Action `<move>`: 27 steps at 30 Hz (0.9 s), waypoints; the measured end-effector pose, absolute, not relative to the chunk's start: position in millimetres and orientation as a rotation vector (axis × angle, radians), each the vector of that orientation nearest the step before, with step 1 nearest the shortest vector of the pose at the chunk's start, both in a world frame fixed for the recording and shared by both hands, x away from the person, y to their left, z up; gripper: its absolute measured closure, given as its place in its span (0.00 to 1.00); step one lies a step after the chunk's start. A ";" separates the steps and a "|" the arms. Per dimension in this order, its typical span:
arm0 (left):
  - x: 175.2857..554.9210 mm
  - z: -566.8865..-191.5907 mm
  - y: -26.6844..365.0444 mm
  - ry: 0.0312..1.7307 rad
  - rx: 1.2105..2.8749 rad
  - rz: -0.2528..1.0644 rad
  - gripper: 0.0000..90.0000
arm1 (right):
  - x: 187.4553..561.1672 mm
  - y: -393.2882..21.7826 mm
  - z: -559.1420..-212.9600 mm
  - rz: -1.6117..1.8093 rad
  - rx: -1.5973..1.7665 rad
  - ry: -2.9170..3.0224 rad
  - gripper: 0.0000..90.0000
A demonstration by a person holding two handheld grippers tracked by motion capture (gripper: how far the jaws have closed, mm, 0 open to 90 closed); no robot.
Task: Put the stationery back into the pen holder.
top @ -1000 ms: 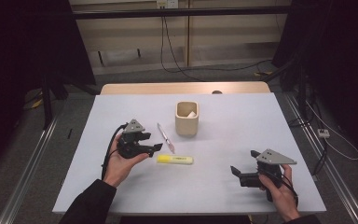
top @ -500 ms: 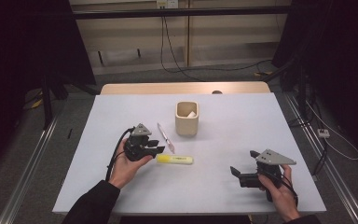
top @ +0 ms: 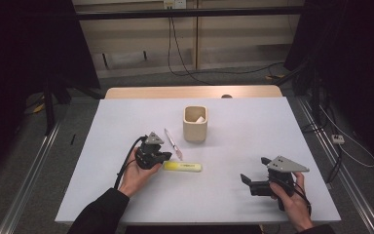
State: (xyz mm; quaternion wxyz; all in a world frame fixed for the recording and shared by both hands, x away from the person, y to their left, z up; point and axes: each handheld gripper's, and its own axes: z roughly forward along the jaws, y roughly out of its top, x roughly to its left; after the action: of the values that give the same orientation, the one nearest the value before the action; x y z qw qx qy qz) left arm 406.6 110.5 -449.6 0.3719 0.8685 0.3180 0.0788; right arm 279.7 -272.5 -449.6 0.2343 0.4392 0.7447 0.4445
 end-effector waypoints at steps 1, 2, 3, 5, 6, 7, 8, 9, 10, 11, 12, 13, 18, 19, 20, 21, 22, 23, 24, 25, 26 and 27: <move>406.0 -451.3 109.3 0.814 2.235 0.197 1.00 | 279.7 -272.5 -449.7 1.221 1.205 2.046 0.04; 405.0 -452.0 108.3 0.815 2.248 0.218 1.00 | 279.7 -272.6 -449.7 1.221 1.204 2.046 0.04; 405.2 -452.5 107.9 0.810 2.252 0.202 1.00 | 279.6 -272.6 -449.7 1.221 1.204 2.045 0.04; 405.6 -453.7 107.8 0.806 2.273 0.189 1.00 | 279.5 -272.7 -449.7 1.222 1.203 2.045 0.04; 405.8 -453.6 108.0 0.808 2.272 0.183 1.00 | 279.4 -272.8 -449.7 1.222 1.203 2.046 0.04; 405.9 -453.4 108.1 0.806 2.275 0.178 1.00 | 279.4 -272.8 -449.6 1.222 1.203 2.045 0.04; 405.8 -453.2 108.3 0.805 2.279 0.178 1.00 | 279.4 -272.7 -449.5 1.223 1.203 2.044 0.04; 405.9 -453.7 108.7 0.799 2.274 0.170 1.00 | 279.3 -272.7 -449.5 1.222 1.202 2.045 0.04; 405.5 -453.3 108.9 0.799 2.277 0.164 1.00 | 279.3 -272.7 -449.6 1.222 1.202 2.046 0.04; 404.9 -452.7 109.2 0.794 2.285 0.161 1.00 | 279.4 -272.7 -449.6 1.222 1.202 2.046 0.04; 404.4 -451.9 109.6 0.784 2.298 0.153 1.00 | 279.3 -272.7 -449.5 1.222 1.203 2.045 0.04; 402.8 -451.7 109.2 0.781 2.302 0.158 1.00 | 279.3 -272.7 -449.6 1.222 1.202 2.045 0.04; 396.5 -449.0 108.3 0.734 2.344 0.151 1.00 | 279.3 -272.8 -449.5 1.223 1.202 2.046 0.04; 395.4 -448.7 108.3 0.728 2.348 0.146 1.00 | 279.2 -272.8 -449.4 1.224 1.202 2.045 0.04; 394.6 -448.6 108.5 0.720 2.350 0.144 1.00 | 279.0 -272.7 -449.4 1.224 1.201 2.046 0.04; 393.8 -448.5 108.5 0.720 2.348 0.139 1.00 | 278.9 -272.7 -449.4 1.223 1.200 2.046 0.04; 393.1 -448.4 108.7 0.712 2.354 0.135 1.00 | 278.8 -272.7 -449.3 1.224 1.200 2.046 0.04; 392.5 -448.4 108.6 0.709 2.353 0.130 1.00 | 278.7 -272.7 -449.3 1.224 1.203 2.045 0.04; 392.3 -447.8 109.1 0.701 2.362 0.125 1.00 | 278.7 -272.7 -449.3 1.224 1.203 2.045 0.04; 392.2 -447.6 109.4 0.698 2.365 0.123 1.00 | 278.8 -272.8 -449.3 1.225 1.203 2.045 0.04; 391.8 -447.6 109.4 0.701 2.364 0.123 1.00 | 278.9 -272.8 -449.4 1.224 1.203 2.045 0.04; 391.7 -447.6 109.4 0.700 2.360 0.114 1.00 | 279.0 -272.8 -449.4 1.224 1.203 2.045 0.04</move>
State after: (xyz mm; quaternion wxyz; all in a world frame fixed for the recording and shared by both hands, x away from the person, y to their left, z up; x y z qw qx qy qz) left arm 391.7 109.4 -447.6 0.3322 0.9033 0.2680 0.0436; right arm 279.0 -272.8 -449.4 0.2337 0.4382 0.7448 0.4458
